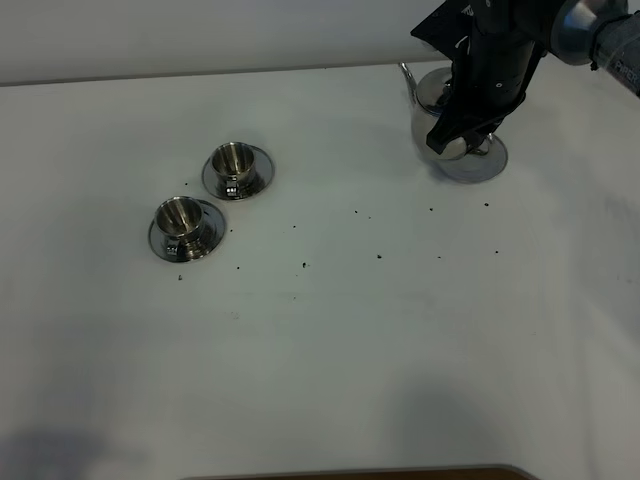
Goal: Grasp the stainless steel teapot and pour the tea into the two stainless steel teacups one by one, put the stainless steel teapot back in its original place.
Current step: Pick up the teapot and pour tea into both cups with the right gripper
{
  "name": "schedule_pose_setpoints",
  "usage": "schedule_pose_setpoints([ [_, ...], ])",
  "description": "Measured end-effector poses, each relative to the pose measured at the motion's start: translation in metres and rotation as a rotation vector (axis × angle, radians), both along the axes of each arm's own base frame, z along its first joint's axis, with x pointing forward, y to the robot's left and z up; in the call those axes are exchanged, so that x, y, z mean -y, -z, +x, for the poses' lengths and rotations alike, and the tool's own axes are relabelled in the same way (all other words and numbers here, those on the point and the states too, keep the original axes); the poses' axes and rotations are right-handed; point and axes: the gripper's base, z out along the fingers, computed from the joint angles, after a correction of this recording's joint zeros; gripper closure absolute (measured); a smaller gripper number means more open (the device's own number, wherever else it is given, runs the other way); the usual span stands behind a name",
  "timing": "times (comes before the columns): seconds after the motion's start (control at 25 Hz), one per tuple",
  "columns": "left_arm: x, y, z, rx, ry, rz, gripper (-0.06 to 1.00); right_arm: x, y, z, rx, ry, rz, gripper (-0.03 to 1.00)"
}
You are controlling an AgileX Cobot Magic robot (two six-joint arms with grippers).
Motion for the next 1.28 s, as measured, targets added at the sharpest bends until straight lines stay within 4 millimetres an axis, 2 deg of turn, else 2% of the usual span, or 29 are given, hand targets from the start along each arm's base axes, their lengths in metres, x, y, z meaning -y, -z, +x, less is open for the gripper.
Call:
schedule_pose_setpoints([
  [0.96, 0.0, 0.0, 0.0, 0.0, 0.0, 0.0, 0.36, -0.011, -0.002, 0.0, 0.002, -0.055, 0.114, 0.78],
  [1.28, 0.0, 0.0, 0.0, 0.0, 0.0, 0.0, 0.36, -0.022, -0.026, -0.008, 0.021, -0.102, 0.187, 0.78],
])
